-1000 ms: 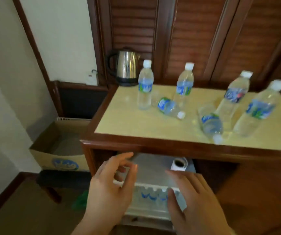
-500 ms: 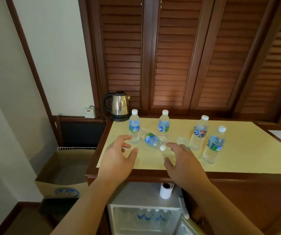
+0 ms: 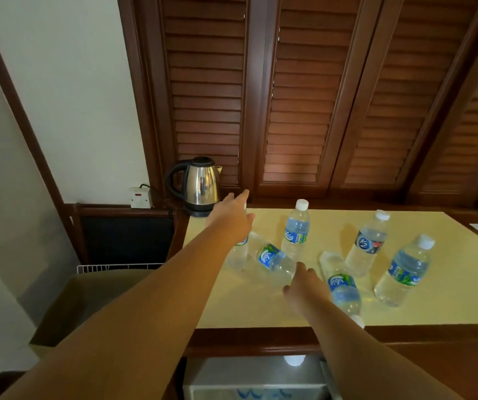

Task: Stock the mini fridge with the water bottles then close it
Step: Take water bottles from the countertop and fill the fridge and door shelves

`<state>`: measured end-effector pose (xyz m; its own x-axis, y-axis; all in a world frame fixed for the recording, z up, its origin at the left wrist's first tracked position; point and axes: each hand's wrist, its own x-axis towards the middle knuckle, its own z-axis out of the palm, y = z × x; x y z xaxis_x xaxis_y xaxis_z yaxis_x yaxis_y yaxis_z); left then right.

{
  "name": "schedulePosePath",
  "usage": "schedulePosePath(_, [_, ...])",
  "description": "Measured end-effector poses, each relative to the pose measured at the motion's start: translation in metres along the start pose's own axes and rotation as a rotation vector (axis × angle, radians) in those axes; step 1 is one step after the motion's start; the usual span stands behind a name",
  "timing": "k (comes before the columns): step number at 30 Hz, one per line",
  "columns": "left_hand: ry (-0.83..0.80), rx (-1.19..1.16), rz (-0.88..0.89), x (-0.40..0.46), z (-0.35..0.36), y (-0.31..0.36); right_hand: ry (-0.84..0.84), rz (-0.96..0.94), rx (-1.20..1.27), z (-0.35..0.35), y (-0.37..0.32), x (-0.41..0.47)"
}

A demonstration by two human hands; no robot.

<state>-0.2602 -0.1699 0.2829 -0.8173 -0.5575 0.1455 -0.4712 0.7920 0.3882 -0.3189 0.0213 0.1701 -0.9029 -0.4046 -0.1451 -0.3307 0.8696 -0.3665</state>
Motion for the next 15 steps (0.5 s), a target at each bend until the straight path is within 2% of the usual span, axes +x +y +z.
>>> schedulePosePath(3, [0.057,0.065,0.044,0.011,0.008,-0.007,0.081,-0.011,-0.065,0.013,0.003,0.014])
schedulePosePath(7, [0.183,-0.087,0.042,-0.008,0.007,-0.010,0.173,-0.057,-0.064,0.020,0.005,0.017])
schedulePosePath(10, [0.230,-0.217,0.016,-0.054,0.006,-0.013,0.251,-0.127,0.100,0.027,0.009,-0.002])
schedulePosePath(15, [0.472,-0.277,0.072,-0.173,0.017,-0.022,0.509,-0.291,0.480,0.031,0.034,-0.088])
